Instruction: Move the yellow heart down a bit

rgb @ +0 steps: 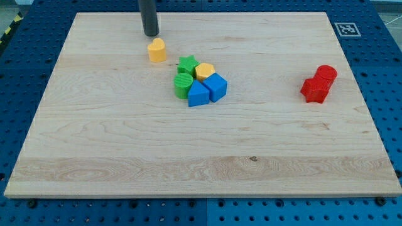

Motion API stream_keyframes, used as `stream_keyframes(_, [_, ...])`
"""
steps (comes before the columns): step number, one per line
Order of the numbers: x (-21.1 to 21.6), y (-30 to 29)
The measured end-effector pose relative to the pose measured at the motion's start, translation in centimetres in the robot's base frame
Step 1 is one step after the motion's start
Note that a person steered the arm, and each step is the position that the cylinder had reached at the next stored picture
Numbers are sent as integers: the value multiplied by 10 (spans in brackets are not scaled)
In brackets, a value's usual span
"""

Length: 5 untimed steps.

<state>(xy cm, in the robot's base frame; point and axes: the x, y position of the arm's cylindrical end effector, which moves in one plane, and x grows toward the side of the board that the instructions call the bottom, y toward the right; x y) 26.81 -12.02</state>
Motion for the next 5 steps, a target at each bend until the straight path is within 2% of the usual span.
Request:
stream_keyframes(4, [136, -1])
stream_keyframes(5, [136, -15])
